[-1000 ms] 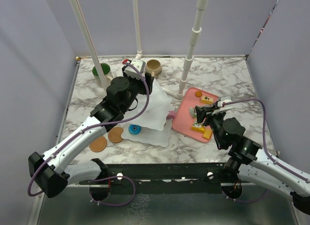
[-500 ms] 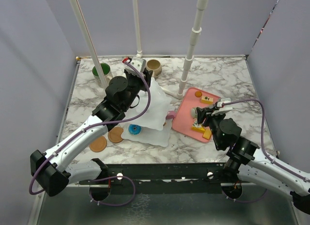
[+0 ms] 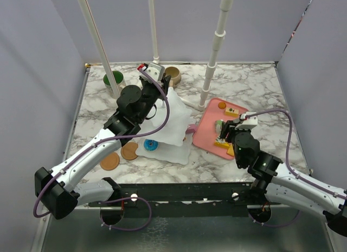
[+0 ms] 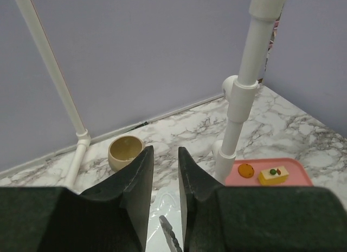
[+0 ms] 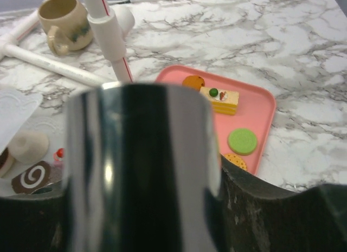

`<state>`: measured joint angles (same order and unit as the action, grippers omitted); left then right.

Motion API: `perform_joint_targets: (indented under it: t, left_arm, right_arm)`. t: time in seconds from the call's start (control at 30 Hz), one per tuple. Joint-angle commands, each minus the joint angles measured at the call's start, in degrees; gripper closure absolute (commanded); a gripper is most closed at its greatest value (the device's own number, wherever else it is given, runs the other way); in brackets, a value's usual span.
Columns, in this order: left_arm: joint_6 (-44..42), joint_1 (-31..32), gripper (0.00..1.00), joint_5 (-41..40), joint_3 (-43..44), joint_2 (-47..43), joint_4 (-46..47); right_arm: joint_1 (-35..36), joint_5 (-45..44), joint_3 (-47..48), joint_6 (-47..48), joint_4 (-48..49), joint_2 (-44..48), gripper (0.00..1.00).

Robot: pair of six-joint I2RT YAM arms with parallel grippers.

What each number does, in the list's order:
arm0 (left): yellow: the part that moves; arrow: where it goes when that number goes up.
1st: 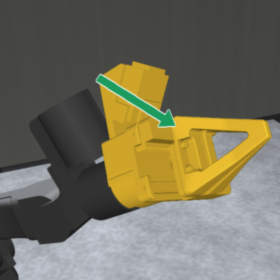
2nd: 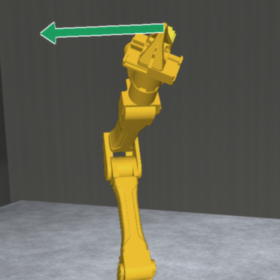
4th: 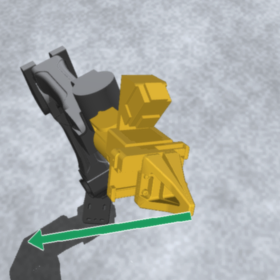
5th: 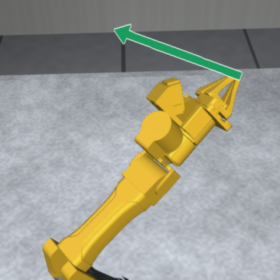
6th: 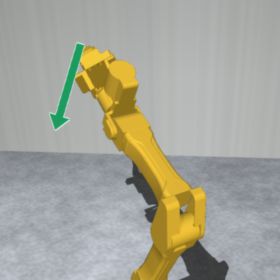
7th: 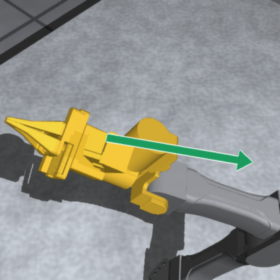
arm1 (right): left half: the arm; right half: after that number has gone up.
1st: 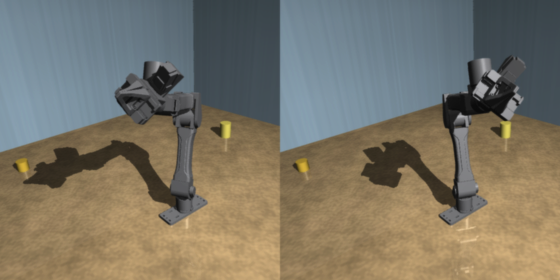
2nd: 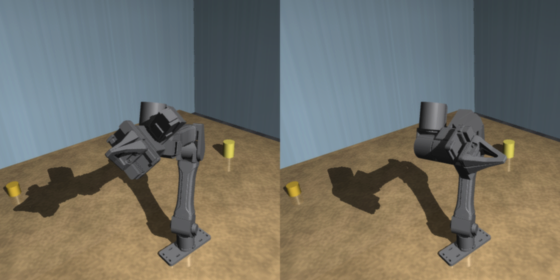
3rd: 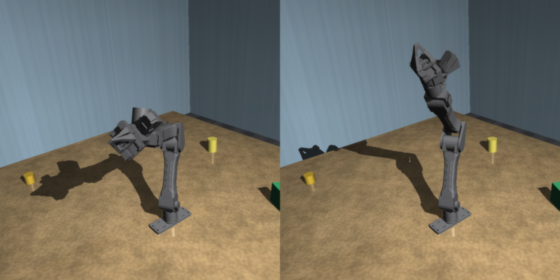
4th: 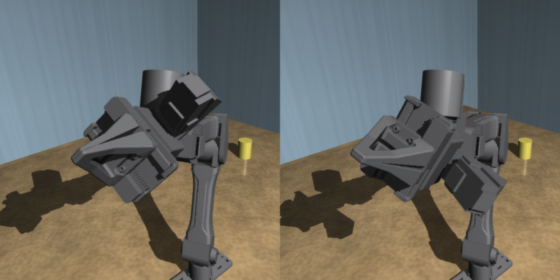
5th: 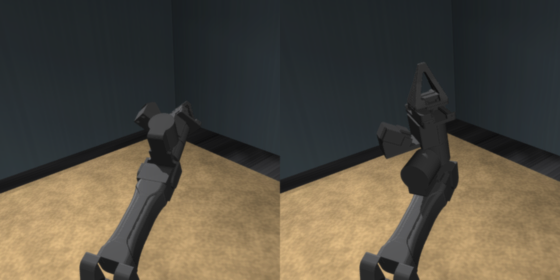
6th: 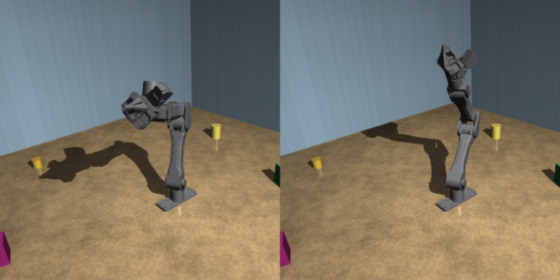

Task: Serve the afternoon tea
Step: Pick up the desert from the tray.

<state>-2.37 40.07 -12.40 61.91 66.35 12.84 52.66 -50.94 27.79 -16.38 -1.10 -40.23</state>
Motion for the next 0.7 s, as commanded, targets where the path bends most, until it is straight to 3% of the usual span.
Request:
perform_joint_targets:
  t: [0.0, 0.2, 0.33, 0.43, 0.67]
  left_arm:
    - [0.0, -0.5, 0.66, 3.0, 1.6, -0.7, -1.7]
    - [-0.3, -0.5, 0.29, 4.6, 3.3, -3.0, -6.5]
    - [-0.5, -0.5, 0.12, 4.1, 3.6, -5.0, -9.5]
    - [-0.2, -0.5, 0.08, 3.3, 2.3, -6.8, -10.8]
    - [2.2, -0.5, 0.07, 3.5, -1.1, -9.0, -12.7]
  right_arm:
    - [0.0, -5.8, -2.9, -1.4, 3.5, -1.2, 0.41]
    - [-1.1, -5.7, -6.6, 4.9, 19.6, -6.3, 0.37]
    - [-4.2, -1.9, -6.5, 6.8, 25.5, -11.1, 0.36]
    - [-7.1, 1.1, -6.5, 7.3, 28.3, -13.6, 0.36]
    - [-10.8, 6.6, -5.1, 7.6, 31.7, -19.3, 0.37]
